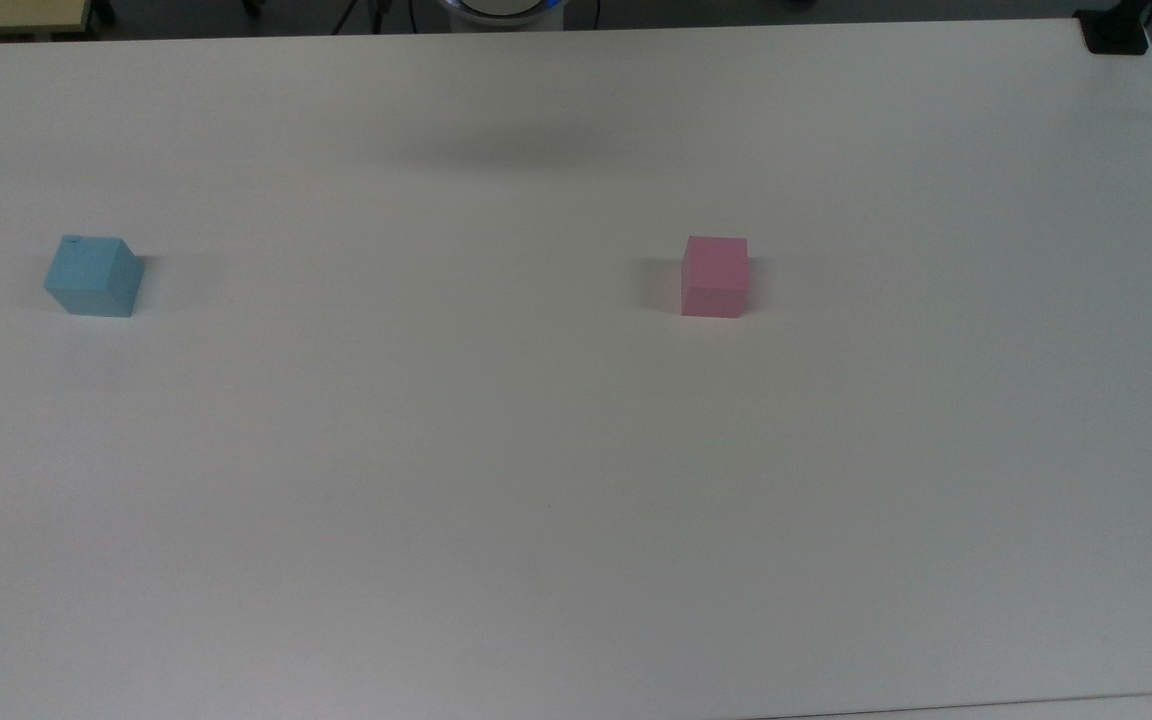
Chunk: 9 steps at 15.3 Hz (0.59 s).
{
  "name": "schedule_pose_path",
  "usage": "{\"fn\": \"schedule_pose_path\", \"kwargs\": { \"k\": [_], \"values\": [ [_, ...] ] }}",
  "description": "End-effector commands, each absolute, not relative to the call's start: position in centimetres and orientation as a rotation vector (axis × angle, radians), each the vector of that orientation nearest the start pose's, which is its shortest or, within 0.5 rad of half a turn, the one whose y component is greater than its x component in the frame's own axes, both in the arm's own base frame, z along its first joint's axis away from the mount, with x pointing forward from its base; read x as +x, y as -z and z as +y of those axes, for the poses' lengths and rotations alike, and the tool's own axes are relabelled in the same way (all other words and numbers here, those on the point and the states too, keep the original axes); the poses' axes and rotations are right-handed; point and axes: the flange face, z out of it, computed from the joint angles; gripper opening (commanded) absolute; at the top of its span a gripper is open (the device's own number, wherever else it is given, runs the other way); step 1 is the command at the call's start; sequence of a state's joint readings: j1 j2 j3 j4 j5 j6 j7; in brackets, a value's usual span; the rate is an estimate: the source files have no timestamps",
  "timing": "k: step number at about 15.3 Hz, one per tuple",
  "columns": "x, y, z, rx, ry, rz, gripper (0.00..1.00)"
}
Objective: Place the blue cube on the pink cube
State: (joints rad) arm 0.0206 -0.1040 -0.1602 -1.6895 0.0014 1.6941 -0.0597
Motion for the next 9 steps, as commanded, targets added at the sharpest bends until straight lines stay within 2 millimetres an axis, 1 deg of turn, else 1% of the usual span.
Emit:
{"fn": "schedule_pose_path", "kwargs": {
  "k": [1,6,9],
  "values": [
    [54.46,-62.55,-5.71,-3.149,0.122,0.007,1.00],
    [54.58,-62.47,-5.89,-3.163,0.121,-0.128,1.00],
    [54.44,-62.92,-6.30,-3.163,0.133,-0.102,1.00]
  ]
}}
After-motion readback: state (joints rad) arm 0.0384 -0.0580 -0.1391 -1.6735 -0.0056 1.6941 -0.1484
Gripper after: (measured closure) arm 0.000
